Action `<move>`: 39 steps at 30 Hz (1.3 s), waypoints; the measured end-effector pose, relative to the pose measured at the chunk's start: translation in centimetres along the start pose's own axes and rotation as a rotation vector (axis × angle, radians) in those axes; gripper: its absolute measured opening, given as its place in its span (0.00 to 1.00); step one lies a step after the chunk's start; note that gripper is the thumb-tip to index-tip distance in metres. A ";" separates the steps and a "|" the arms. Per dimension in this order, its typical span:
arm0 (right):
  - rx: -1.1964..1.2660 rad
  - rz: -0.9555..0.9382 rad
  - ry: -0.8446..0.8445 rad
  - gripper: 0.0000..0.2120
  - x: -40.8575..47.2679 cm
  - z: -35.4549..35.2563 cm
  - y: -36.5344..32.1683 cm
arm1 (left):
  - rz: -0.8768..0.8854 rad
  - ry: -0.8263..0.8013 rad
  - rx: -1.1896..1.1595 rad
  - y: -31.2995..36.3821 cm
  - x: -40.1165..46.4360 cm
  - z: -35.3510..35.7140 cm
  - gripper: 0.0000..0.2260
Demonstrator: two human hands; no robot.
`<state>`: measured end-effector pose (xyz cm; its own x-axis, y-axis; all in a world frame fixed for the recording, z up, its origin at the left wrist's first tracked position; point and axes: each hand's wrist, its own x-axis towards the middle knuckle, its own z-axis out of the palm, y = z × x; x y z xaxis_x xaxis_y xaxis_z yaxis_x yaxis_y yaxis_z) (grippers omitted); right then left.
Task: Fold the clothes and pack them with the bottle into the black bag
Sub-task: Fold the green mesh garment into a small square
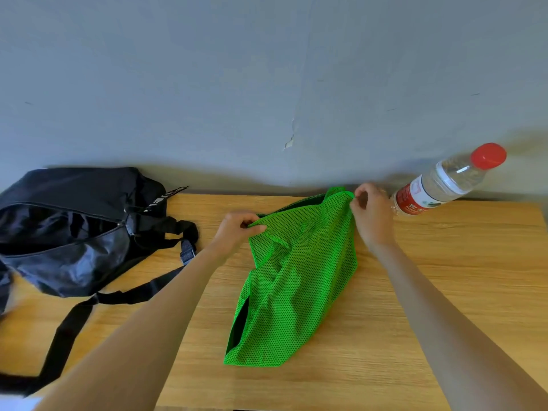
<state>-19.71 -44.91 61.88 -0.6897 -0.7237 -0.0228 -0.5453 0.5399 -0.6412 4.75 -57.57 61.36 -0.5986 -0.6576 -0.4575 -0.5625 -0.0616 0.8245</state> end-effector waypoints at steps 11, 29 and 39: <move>-0.101 0.158 -0.027 0.16 0.7 2.8 -0.7 | 0.007 -0.005 -0.033 0.1 -0.1 0.0 0.07; 0.090 0.042 -0.126 0.13 -3.8 -1.6 -0.5 | -0.032 0.103 -0.163 -0.8 -4.6 -0.2 0.04; 0.082 0.160 -0.196 0.11 -5.0 1.2 -2.5 | -0.016 0.037 -0.069 -2.3 -5.5 -0.8 0.07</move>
<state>-14.34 -43.15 62.71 -0.6542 -0.7058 -0.2719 -0.3909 0.6233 -0.6773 9.79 -54.41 62.23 -0.5675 -0.6834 -0.4592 -0.5302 -0.1234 0.8389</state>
